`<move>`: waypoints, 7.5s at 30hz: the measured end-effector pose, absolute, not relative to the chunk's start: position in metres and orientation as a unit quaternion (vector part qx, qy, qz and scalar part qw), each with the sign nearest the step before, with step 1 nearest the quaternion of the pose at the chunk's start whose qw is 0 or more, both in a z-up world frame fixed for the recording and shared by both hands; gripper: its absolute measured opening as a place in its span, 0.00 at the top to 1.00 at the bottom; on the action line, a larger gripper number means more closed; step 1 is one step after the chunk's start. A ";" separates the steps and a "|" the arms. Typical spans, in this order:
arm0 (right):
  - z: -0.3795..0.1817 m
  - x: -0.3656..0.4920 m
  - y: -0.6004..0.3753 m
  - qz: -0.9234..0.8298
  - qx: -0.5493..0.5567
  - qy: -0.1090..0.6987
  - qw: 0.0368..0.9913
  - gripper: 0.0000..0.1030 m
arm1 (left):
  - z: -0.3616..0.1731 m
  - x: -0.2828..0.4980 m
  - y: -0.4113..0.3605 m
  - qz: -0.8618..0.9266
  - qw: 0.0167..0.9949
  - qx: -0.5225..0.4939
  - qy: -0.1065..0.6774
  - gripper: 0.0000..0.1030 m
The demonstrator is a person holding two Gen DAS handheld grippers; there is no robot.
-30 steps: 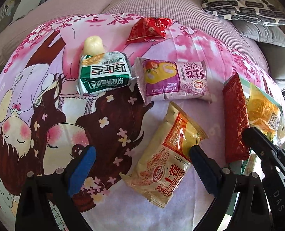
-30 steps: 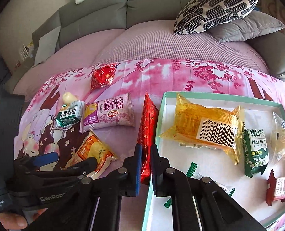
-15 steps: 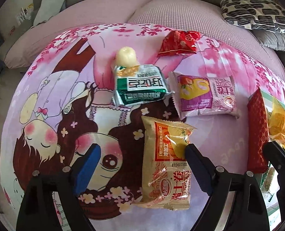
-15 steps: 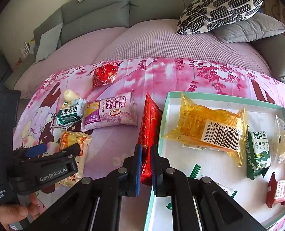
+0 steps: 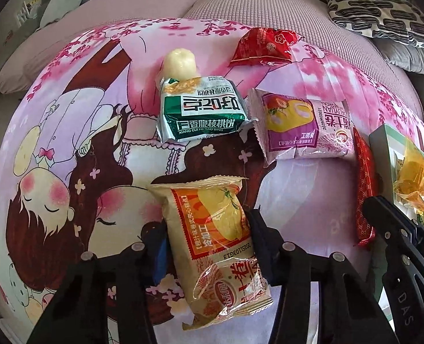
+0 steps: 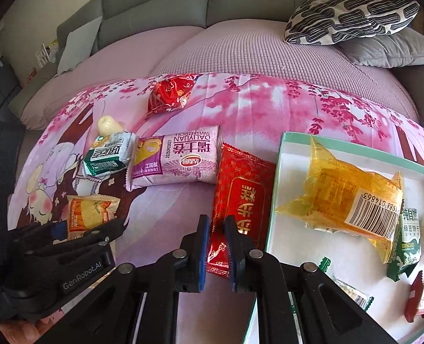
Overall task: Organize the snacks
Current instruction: 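Lift red packet with right gripper while left lifts roll packet toward tray, then carry red packet with right while left carries roll packet over the tray, then open right gripper on the red packet while left releases roll packet in tray, then withdraw both open grippers from the tray toward the remaining snacks, then grasp purple Swiss roll packet with right while left grasps green-and-white biscuit packet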
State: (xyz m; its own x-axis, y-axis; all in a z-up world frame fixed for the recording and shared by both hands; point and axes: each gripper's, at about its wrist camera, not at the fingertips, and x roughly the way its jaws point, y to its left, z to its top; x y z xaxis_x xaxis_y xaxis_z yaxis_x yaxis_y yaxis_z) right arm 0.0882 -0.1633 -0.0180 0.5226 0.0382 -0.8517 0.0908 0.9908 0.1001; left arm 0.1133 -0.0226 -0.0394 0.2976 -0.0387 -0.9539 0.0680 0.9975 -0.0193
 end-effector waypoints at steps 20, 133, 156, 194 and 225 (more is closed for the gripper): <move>-0.022 0.102 -0.173 -0.030 0.075 0.507 0.858 0.56 | -0.035 0.125 0.007 -0.022 0.806 -0.007 0.591 0.56; 0.010 -0.048 -0.348 -0.188 0.237 0.446 0.842 0.86 | 0.001 0.042 -0.204 -0.213 0.799 0.139 0.544 0.60; 0.007 -0.048 -0.351 -0.200 0.240 0.449 0.837 0.15 | 0.013 0.047 -0.190 -0.206 0.812 0.119 0.533 0.15; 0.021 -0.015 -0.274 -0.114 0.160 0.437 0.878 0.00 | 0.016 0.101 -0.022 0.005 0.848 -0.040 0.528 0.05; 0.041 0.086 -0.166 -0.026 0.071 0.432 0.899 0.00 | 0.014 0.150 0.038 0.039 0.850 -0.074 0.519 0.05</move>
